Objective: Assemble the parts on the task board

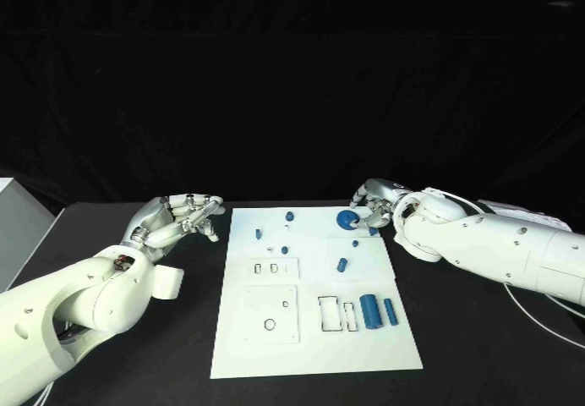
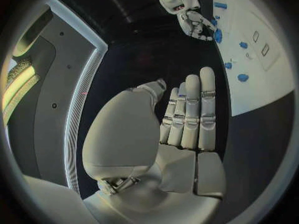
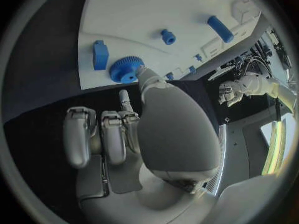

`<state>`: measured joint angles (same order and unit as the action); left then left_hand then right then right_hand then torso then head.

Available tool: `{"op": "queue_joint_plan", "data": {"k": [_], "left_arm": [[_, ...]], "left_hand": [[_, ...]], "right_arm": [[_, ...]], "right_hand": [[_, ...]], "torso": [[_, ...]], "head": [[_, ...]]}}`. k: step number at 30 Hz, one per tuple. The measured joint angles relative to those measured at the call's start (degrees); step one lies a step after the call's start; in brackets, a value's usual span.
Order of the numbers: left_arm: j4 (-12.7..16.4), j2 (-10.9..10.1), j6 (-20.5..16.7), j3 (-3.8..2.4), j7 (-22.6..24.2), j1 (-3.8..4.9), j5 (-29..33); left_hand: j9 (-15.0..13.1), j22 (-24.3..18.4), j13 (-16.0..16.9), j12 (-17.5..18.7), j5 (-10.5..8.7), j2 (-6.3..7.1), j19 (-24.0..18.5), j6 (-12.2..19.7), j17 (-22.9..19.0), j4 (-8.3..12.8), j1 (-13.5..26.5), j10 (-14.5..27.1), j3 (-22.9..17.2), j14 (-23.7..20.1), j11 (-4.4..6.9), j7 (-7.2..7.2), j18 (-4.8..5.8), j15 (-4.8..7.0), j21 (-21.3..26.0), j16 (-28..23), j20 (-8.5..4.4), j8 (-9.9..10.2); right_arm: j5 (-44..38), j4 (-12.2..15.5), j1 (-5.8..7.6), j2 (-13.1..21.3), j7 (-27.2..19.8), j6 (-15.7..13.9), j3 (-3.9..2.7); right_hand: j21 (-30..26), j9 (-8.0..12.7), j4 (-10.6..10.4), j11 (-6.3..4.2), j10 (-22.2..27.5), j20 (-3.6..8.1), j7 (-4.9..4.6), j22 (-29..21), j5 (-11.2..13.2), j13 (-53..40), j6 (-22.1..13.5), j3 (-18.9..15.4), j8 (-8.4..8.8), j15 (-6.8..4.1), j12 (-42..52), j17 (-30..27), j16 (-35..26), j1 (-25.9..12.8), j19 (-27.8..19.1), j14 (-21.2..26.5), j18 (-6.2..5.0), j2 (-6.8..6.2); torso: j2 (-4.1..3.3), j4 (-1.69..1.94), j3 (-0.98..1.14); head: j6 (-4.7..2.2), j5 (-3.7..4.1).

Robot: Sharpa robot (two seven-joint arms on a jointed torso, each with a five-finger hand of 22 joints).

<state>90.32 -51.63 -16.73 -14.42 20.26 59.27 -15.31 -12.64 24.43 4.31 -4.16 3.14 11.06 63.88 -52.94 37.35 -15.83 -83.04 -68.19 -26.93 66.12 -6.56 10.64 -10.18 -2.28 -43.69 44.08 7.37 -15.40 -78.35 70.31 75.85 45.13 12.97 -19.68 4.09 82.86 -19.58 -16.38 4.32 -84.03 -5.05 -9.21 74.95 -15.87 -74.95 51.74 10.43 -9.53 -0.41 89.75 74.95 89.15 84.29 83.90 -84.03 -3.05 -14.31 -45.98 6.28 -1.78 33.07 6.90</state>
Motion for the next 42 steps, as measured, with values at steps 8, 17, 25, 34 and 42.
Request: {"op": "queue_joint_plan", "data": {"k": [8,17,25,34,42], "left_arm": [[-0.1,0.0,0.1,0.00,0.0,-0.04,0.0],[-0.1,0.0,0.1,0.00,0.0,-0.07,0.0],[-0.1,0.0,0.2,0.00,0.0,-0.07,0.0],[-0.2,0.0,0.3,0.00,-0.1,-0.08,0.0],[-0.3,0.1,0.3,0.00,-0.1,-0.08,0.0]], "left_hand": [[0.0,0.1,0.0,0.0,0.00,0.00,0.0,0.0,0.0,0.1,0.0,0.0,-0.1,0.0,0.00,0.00,0.00,0.00,-0.1,0.0,0.00,0.0],[0.0,0.1,0.0,0.0,0.00,0.00,0.0,0.0,0.0,0.1,0.0,0.0,-0.1,0.0,0.00,0.00,0.00,0.00,-0.1,0.0,0.00,0.0],[0.0,0.1,0.0,0.0,0.00,0.00,0.0,0.0,0.0,0.1,0.0,0.0,-0.1,0.0,0.00,0.00,0.00,0.00,-0.1,0.0,0.00,0.0],[-0.1,0.3,0.0,0.0,0.00,0.00,-0.4,0.0,0.0,0.1,0.0,0.0,-0.1,0.0,0.00,0.00,0.01,0.00,-0.1,0.0,0.00,0.0],[-0.1,0.3,0.0,0.0,0.00,0.00,-0.4,0.0,0.0,0.1,0.0,0.0,-0.1,0.0,0.00,0.00,0.01,-0.01,-0.1,0.0,0.00,0.0]], "right_arm": [[0.5,-1.3,0.00,-1.0,1.0,1.8,0.01],[0.9,-1.8,0.03,-1.6,1.3,2.5,0.00],[1.6,-2.1,0.03,-2.1,1.4,2.7,-0.01],[2.2,-2.8,0.08,-2.8,1.4,2.9,-0.03],[1.5,-3.1,0.12,-3.4,1.4,2.8,-0.01]], "right_hand": [[0.2,-0.1,0.0,0.00,0.0,0.00,-0.17,0.0,-0.4,0.0,-0.2,-0.3,-0.37,0.00,0.0,0.0,0.2,-0.3,0.0,0.0,0.00,0.30],[0.7,-0.3,0.0,0.00,0.0,-0.20,-0.12,0.0,-1.5,0.0,-0.1,-0.3,-0.89,0.00,0.0,0.0,0.2,-0.7,0.2,0.0,0.00,1.16],[0.9,-0.3,0.0,-0.01,0.0,-0.20,0.02,0.0,-2.1,0.0,0.0,-0.3,-0.90,0.00,0.0,0.0,0.2,-1.1,0.2,0.0,0.64,1.51],[1.1,-0.3,-0.2,-0.01,0.0,-0.20,0.17,0.0,-4.3,0.0,0.6,-0.1,-1.22,0.00,0.0,0.0,0.4,-1.5,0.2,0.0,0.64,1.98],[1.5,-0.2,0.1,-0.01,0.0,-0.20,0.31,0.0,-5.0,0.0,1.1,0.5,-1.53,0.00,0.0,0.0,0.4,-1.5,0.2,0.0,0.63,1.98]], "torso": [[0.00,0.01,-0.11],[0.03,-0.07,-0.12],[0.03,-0.07,-0.11],[0.01,-0.03,-0.12],[-0.02,-0.04,-0.12]], "head": [[0.32,0.09],[0.46,0.04],[0.59,0.07],[0.76,0.12],[0.81,0.09]]}}
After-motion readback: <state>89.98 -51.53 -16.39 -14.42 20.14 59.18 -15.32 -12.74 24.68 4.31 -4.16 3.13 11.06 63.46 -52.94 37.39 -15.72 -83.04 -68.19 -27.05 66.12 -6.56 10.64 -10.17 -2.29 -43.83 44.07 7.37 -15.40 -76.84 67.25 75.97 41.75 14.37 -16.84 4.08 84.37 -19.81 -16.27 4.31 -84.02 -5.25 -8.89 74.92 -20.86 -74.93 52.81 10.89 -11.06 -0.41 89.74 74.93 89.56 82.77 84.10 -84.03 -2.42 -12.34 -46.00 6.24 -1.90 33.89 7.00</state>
